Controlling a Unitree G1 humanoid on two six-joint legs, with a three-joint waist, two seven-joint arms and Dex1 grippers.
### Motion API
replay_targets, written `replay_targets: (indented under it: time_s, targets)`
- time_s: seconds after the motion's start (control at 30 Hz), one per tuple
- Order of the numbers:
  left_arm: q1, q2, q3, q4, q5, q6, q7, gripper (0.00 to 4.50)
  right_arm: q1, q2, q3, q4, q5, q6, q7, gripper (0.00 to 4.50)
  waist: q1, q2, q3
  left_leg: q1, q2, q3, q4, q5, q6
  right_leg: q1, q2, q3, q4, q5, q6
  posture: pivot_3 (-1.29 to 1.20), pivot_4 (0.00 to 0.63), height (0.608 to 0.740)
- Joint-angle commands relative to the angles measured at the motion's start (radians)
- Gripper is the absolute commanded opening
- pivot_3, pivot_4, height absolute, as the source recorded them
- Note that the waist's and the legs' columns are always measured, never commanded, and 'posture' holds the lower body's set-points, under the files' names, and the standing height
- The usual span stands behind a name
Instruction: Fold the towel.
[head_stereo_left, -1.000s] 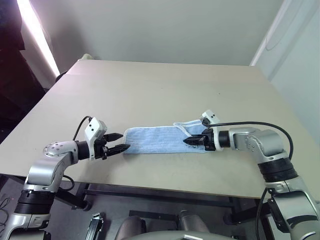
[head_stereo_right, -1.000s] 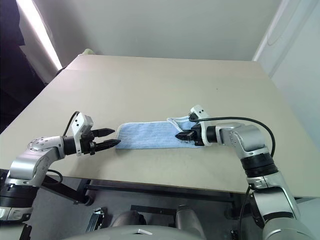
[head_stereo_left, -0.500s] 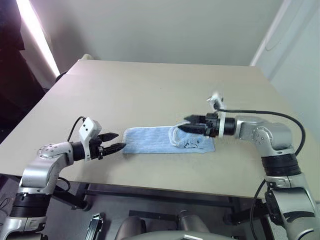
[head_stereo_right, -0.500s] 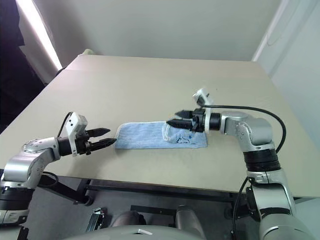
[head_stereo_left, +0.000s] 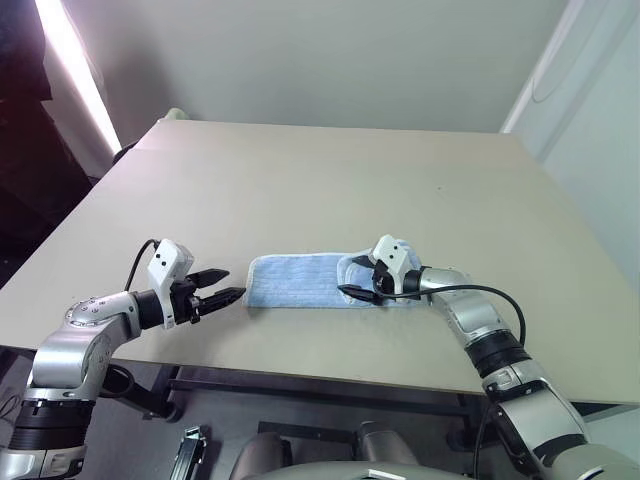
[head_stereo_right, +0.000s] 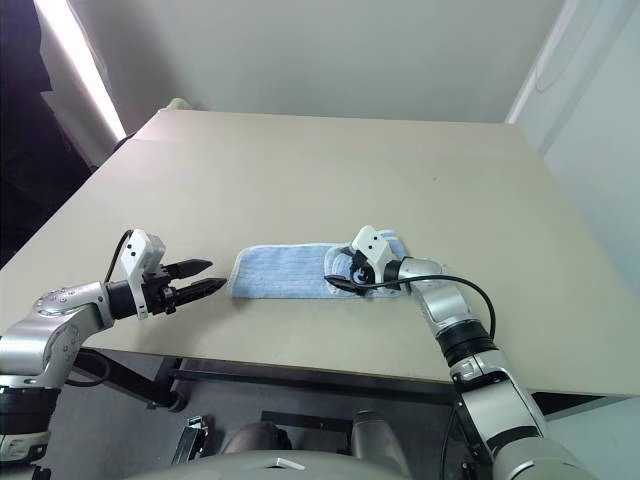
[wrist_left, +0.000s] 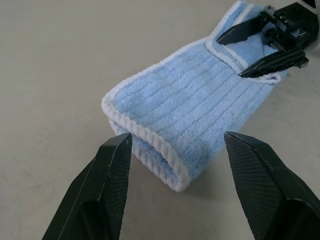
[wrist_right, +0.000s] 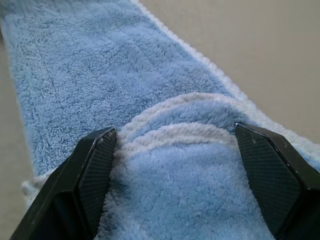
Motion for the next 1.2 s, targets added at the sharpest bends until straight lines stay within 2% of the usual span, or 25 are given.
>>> replay_targets:
  time_s: [0.03,0.23,0.37,0.47,0.5,0.53,0.93,1.2]
  targets:
    - [0.000,0.018,0.039,-0.044,-0.025,0.010,0.006,3.10,-0.014,0.016,-0.074,-0.046,0.081,0.103,0.021,3.96,0.001,0.000,0.000,0.001,0.000,0.000,0.000,0.000,0.000,0.001,0.000,0.000,0.001,0.000,0.000,0.00,0.000,0.716]
    - [-0.005,0.007,0.056,-0.034,-0.059,0.046,0.018,3.10,-0.039,0.004,-0.233,-0.184,0.310,0.348,0.079,3.96,0.001,0.001,0.000,0.004,0.000,0.000,0.000,0.000,-0.001,0.001,0.001,0.000,0.005,0.000,0.000,0.00,0.000,0.716]
    - [-0.018,0.050,0.038,0.011,-0.050,0.133,0.027,3.10,-0.029,-0.044,-0.305,-0.293,0.422,0.472,0.116,3.96,0.000,0.001,0.001,0.005,0.000,0.000,0.000,0.000,-0.001,0.000,0.002,0.000,0.008,-0.001,-0.001,0.00,0.000,0.716]
    - [-0.047,0.035,0.042,0.073,-0.050,0.145,0.044,3.98,-0.014,-0.076,-0.310,-0.296,0.416,0.491,0.111,4.50,0.001,0.000,0.001,0.008,0.000,0.000,0.000,0.000,-0.001,0.002,0.002,0.000,0.009,-0.002,-0.002,0.00,0.000,0.716]
    - [-0.051,0.029,0.045,0.084,-0.058,0.151,0.044,4.33,-0.009,-0.083,-0.307,-0.301,0.410,0.494,0.106,4.50,0.000,0.000,0.001,0.010,0.000,0.000,0.000,0.000,-0.001,0.004,0.003,0.000,0.009,-0.003,-0.004,0.00,0.000,0.716]
    - [-0.054,0.026,0.048,0.091,-0.064,0.155,0.041,4.46,-0.006,-0.086,-0.305,-0.306,0.407,0.495,0.103,4.50,0.000,0.000,0.001,0.011,0.000,0.000,0.000,0.000,0.000,0.005,0.003,0.000,0.009,-0.003,-0.005,0.00,0.000,0.716]
    - [-0.190,-0.088,0.012,0.198,-0.136,0.475,0.157,4.46,-0.020,-0.066,-0.325,-0.312,0.416,0.581,-0.011,4.50,0.000,0.000,0.001,0.010,-0.001,0.000,0.000,0.000,-0.001,0.004,0.003,0.001,0.010,-0.002,-0.002,0.00,0.000,0.716]
    - [-0.344,-0.212,0.040,0.419,-0.145,0.608,0.219,4.46,-0.031,-0.061,-0.331,-0.281,0.394,0.561,-0.062,4.50,0.009,0.001,0.000,0.012,-0.003,-0.001,0.002,0.001,-0.001,0.007,0.003,0.000,0.010,-0.003,-0.003,0.00,0.000,0.716]
